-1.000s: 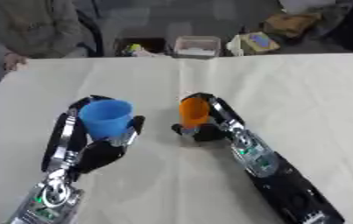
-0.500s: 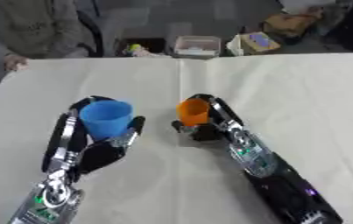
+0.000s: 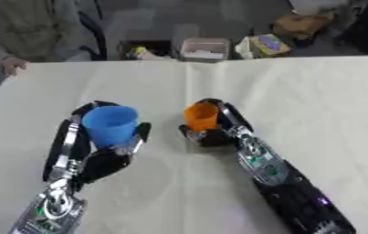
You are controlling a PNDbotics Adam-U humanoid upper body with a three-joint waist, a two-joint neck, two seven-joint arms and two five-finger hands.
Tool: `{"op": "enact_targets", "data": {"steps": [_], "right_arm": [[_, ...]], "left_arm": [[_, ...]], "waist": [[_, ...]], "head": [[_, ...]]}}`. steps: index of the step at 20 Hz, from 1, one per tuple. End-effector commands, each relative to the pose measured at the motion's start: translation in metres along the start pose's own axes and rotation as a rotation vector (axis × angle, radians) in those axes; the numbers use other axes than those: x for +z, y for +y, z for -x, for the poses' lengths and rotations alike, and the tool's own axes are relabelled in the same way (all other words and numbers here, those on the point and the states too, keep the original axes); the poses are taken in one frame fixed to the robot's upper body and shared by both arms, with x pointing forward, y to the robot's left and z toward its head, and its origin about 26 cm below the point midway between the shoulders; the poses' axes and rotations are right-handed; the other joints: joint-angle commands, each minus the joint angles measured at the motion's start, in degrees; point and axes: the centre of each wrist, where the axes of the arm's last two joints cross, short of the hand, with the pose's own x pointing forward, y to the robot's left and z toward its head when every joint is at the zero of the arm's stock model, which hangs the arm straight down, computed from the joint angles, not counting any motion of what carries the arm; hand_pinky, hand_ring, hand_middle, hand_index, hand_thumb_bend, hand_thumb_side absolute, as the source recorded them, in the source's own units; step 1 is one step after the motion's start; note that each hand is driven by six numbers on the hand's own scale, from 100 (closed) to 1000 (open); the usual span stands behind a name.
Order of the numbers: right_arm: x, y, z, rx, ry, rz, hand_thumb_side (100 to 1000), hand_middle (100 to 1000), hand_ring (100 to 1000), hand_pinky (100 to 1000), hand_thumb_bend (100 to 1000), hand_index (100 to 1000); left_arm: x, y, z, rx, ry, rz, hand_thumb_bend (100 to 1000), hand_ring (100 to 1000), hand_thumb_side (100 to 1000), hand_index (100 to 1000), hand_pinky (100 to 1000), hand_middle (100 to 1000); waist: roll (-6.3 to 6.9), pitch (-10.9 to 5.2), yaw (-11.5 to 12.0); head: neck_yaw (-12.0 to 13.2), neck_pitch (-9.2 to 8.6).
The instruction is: Pour the contents of one cup into another cup.
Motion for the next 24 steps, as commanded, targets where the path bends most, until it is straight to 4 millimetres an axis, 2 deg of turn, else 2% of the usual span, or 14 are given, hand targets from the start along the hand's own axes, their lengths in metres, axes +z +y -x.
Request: {"op": "enact_targets", "data": {"steps": [1, 4, 5, 6, 13, 20, 24], "right_arm": [[-0.006, -0.014, -0.016, 0.010, -0.052, 0.018, 100, 378, 282, 187, 221, 503], [-0.004, -0.025, -0.022, 0.027, -0.072, 0.022, 100, 379, 280, 183, 223, 504], [-0.004, -0.029, -0.024, 0.035, -0.077, 0.022, 100, 379, 280, 183, 191, 504], [-0.003, -0.033, -0.026, 0.044, -0.081, 0.023, 100, 379, 280, 181, 221, 504], [0.004, -0.069, -0.042, 0.123, -0.124, 0.025, 100, 378, 275, 172, 206, 506], [0.007, -0.107, -0.072, 0.202, -0.194, 0.027, 100, 379, 273, 164, 212, 509], [0.006, -0.121, -0.092, 0.252, -0.236, 0.005, 100, 381, 273, 159, 221, 512]], "left_arm": [[-0.001, 0.010, -0.011, -0.012, -0.040, -0.017, 388, 100, 100, 349, 100, 100], [0.002, 0.014, -0.015, -0.016, -0.046, -0.020, 388, 100, 100, 350, 100, 100], [0.003, 0.015, -0.015, -0.020, -0.046, -0.019, 388, 100, 100, 350, 100, 100], [0.004, 0.016, -0.016, -0.023, -0.046, -0.017, 389, 100, 100, 350, 100, 100], [0.011, 0.022, -0.013, -0.054, -0.033, 0.008, 389, 100, 100, 350, 100, 100], [0.018, 0.025, -0.007, -0.078, -0.015, 0.032, 390, 100, 100, 351, 100, 100], [0.023, 0.026, 0.000, -0.095, 0.005, 0.051, 390, 100, 100, 350, 100, 100]], "waist": [[-0.18, -1.40, -0.1], [-0.40, -1.70, -0.3], [-0.52, -1.81, -0.5], [-0.63, -1.91, -0.6], [-2.05, -2.90, -1.8], [-3.90, -3.94, -2.9], [-4.78, -4.50, -3.5]], "head": [[0.1, -0.65], [0.3, -0.70], [0.3, -0.78], [0.4, -0.83], [0.9, -0.88], [1.1, -0.80], [1.4, -0.65]]}}
